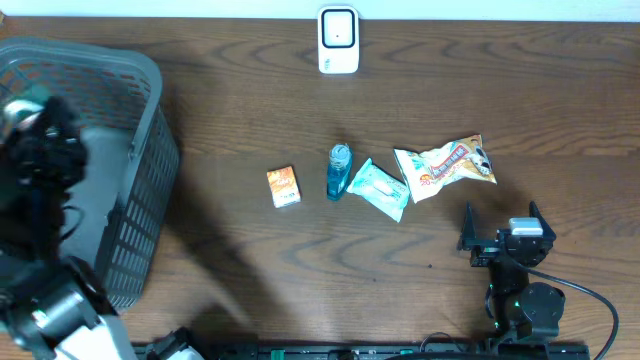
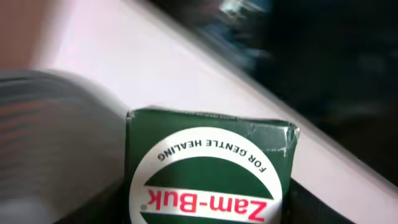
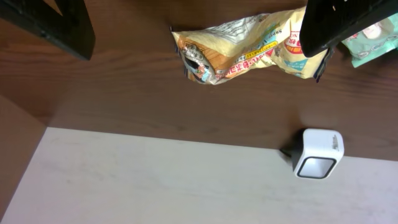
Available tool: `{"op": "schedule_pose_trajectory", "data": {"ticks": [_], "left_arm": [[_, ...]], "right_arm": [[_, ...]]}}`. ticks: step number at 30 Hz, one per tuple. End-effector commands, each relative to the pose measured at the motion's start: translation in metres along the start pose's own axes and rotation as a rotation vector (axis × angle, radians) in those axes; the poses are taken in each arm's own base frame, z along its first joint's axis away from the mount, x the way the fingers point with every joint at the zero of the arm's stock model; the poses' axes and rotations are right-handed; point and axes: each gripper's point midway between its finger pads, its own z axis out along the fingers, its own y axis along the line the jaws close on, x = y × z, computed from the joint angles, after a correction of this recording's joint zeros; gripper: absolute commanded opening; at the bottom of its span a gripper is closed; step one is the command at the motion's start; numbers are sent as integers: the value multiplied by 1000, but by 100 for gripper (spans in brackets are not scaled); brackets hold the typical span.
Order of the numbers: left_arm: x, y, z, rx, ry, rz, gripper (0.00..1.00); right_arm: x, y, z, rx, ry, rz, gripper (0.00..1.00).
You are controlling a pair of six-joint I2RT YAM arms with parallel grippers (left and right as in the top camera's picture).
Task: Scan the item barcode
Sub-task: 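Carry the green tin past the scanner and set it below the bottle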
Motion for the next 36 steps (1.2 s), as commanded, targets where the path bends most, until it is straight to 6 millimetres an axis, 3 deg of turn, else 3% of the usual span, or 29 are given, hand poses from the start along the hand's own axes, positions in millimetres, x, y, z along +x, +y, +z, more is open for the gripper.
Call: {"op": "schedule_pose_trajectory", "data": {"ticks": [1, 4, 8, 12, 14, 16, 20, 29, 36], "left_arm": [[15, -76, -10, 252, 81, -52, 57], [46, -115, -14, 383, 192, -68, 57], [114, -138, -19, 448, 443, -61, 57], [190, -116, -29, 281, 706, -44, 57], [232, -99, -42, 161, 860, -10, 57], [262, -88, -55, 85, 974, 34, 57], [310, -73, -75, -50, 1139, 129, 57], [402, -44, -83, -372, 1222, 344, 57], [481, -50, -81, -342, 1300, 392, 57]], "right_arm": [[0, 0, 0, 3, 0, 11, 99], [0, 0, 0, 3, 0, 11, 99], [0, 0, 0, 3, 0, 11, 99], [0, 0, 0, 3, 0, 11, 99], [0, 0, 0, 3, 0, 11, 99], [0, 0, 0, 3, 0, 11, 99], [0, 0, 0, 3, 0, 11, 99], [0, 0, 0, 3, 0, 11, 99], [0, 0, 0, 3, 0, 11, 99]]}}
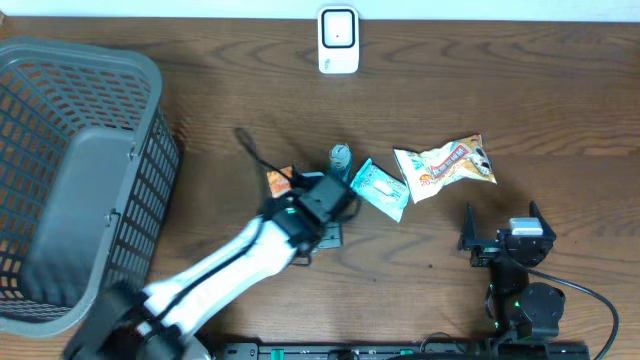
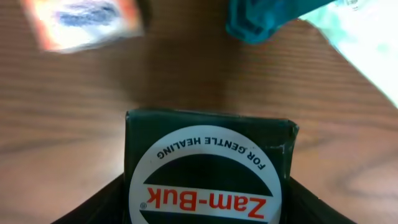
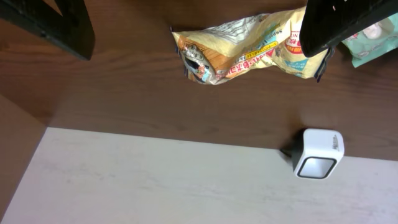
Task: Scan the item barcode
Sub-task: 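Carry the green tin past the scanner and set it below the bottle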
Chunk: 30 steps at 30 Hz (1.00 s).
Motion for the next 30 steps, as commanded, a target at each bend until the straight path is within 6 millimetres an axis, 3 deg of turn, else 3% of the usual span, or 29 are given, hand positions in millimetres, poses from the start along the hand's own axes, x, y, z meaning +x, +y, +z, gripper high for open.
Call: {"op": "schedule_pose_trajectory", "data": {"ticks": [1, 4, 6, 9, 10, 12, 15, 20, 30], "left_arm": [[8, -9, 31, -20, 20, -13, 57], [16, -17, 43, -5, 54, -51, 58], [15, -20, 40, 3, 50, -54, 68], [9, -27, 27, 32, 27, -26, 93], [6, -29, 21, 42, 19, -17, 98], [0, -32, 7, 65, -10, 0, 98], [-14, -41, -29, 142, -93, 51, 98], [-50, -38, -91, 182, -327, 115, 98], [-168, 3, -268, 77, -955, 201, 98]], "right_arm": [[0, 0, 0, 3, 0, 11, 99], [0, 0, 0, 3, 0, 11, 99], [0, 0, 0, 3, 0, 11, 99], [0, 0, 0, 3, 0, 11, 99], [0, 0, 0, 3, 0, 11, 99], [0, 0, 0, 3, 0, 11, 99], [0, 0, 0, 3, 0, 11, 99], [0, 0, 0, 3, 0, 11, 99], [0, 0, 0, 3, 0, 11, 99]]}}
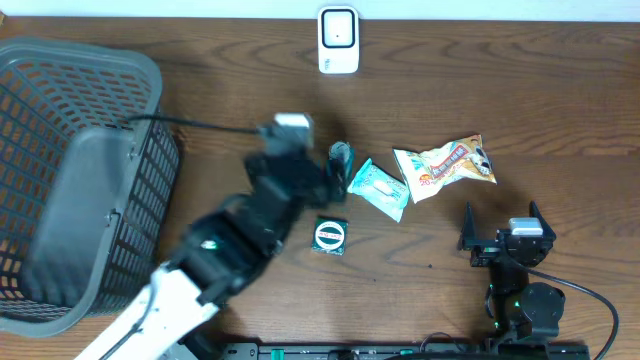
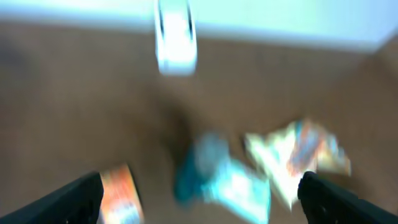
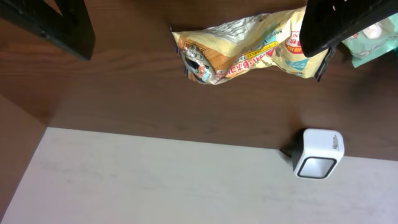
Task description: Scan the item barcode
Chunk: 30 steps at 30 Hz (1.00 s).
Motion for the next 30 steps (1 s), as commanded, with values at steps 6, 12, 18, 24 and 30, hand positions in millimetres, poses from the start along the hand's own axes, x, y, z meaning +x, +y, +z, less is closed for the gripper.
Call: {"op": "schedule_pose_trajectory", "data": {"ticks": [6, 12, 18, 24, 30], "left_arm": [[-195, 42, -78, -198, -505, 231, 98], [-233, 84, -119, -453, -484, 419, 97], [-238, 91, -170, -493, -539, 445, 98], [-235, 97, -225, -485, -630, 406, 98], [-220, 98, -274, -402, -733, 325, 98]], "right_arm": [[0, 0, 0, 3, 0, 11, 99], [0, 0, 0, 3, 0, 11, 99], [0, 0, 0, 3, 0, 11, 99], [0, 0, 0, 3, 0, 11, 99], [0, 0, 0, 3, 0, 11, 99]]}}
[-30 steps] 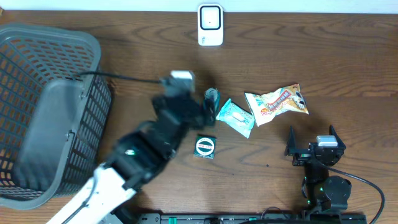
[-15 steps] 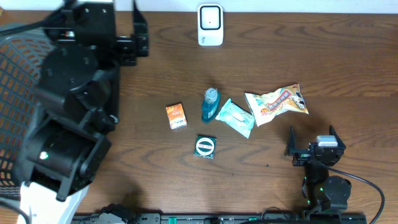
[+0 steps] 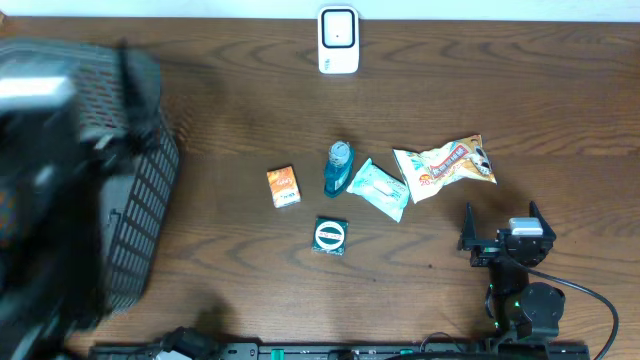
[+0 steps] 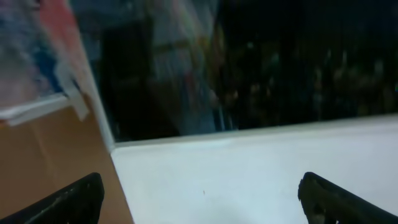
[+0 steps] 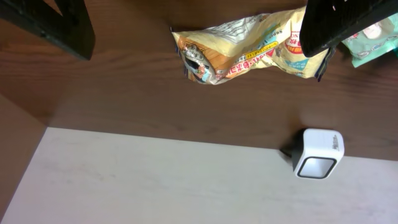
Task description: Scan the item barcode
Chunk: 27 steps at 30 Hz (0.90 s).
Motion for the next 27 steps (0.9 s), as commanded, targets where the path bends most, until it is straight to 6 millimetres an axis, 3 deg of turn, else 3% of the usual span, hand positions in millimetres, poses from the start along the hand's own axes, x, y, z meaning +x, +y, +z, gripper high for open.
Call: {"op": "schedule_pose_trajectory", "data": {"ticks": [1, 6, 11, 27], "left_arm": [[-4, 11, -25, 32, -44, -67, 98], [-9, 26, -56, 48, -108, -161, 98], [-14, 20, -86, 140, -183, -211, 98], [-46, 44, -224, 61, -479, -223, 98]], "right_arm": [[0, 0, 0, 3, 0, 11, 99], [0, 0, 0, 3, 0, 11, 99], [0, 0, 0, 3, 0, 11, 99], [0, 0, 0, 3, 0, 11, 99]]}}
